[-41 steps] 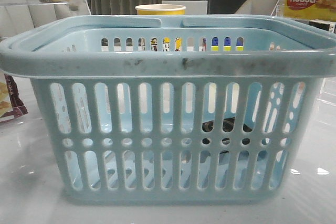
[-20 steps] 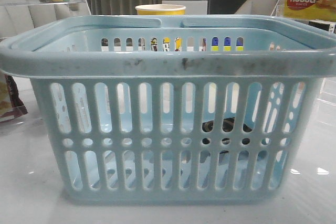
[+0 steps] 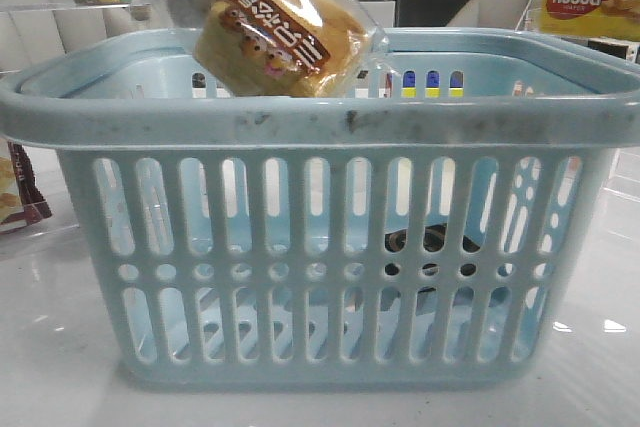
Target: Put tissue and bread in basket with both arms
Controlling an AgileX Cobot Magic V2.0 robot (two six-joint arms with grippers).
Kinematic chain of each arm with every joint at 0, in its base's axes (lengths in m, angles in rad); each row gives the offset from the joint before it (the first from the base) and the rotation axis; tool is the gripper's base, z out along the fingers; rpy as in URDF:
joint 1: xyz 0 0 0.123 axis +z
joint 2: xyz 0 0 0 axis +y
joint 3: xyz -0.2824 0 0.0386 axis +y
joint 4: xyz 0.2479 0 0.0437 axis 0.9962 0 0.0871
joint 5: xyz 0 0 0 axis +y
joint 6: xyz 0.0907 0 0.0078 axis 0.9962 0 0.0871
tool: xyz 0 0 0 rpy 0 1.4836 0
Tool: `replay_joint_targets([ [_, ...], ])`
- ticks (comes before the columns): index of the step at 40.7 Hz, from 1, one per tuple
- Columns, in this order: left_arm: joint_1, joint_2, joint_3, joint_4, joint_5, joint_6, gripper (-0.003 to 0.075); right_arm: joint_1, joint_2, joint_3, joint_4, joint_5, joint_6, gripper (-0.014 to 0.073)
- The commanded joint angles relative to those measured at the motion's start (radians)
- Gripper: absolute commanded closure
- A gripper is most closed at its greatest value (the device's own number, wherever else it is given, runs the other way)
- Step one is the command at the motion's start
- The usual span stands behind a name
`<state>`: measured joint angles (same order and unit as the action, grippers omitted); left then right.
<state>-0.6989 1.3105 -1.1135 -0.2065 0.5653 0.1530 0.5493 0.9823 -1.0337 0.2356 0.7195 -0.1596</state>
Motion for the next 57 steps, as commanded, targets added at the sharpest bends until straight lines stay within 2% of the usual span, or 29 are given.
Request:
replay_joint_targets([
  [1,-0.007,-0.03,-0.03,-0.014,-0.081,-0.001,0.0452,0.0,-0.016,-0.026,0.004,-0.075,-0.007,0.0012],
  [5,-0.007,-0.03,-0.03,-0.014,-0.081,-0.001,0.0296,0.0,-0.016,-0.026,0.004,-0.075,-0.007,0.0012],
  [8,-0.007,-0.034,-0.03,-0.009,-0.081,-0.001,0.0252,0.0,-0.016,-0.026,0.004,-0.075,-0.007,0.0012],
  [16,-0.007,-0.103,-0.03,0.042,-0.06,-0.001,0.0255,0.0,-0.016,-0.026,0.004,-0.075,-0.007,0.0012],
  [24,-0.007,-0.228,-0.013,0.061,0.054,-0.001,0.0255,0.0,-0.016,-0.026,0.004,-0.075,-0.007,0.0012],
  [41,-0.007,-0.582,0.241,0.061,0.055,-0.001,0.0255,0.0,-0.016,-0.026,0.004,-0.075,-0.007,0.0012],
  [52,-0.007,-0.679,0.326,0.061,0.052,-0.001,0.0257,0.0,-0.013,-0.026,0.004,-0.068,-0.007,0.0012],
  [57,-0.007,-0.679,0.33,0.061,0.052,-0.001,0.032,0.0,-0.01,-0.026,0.002,-0.039,-0.007,0.0052],
])
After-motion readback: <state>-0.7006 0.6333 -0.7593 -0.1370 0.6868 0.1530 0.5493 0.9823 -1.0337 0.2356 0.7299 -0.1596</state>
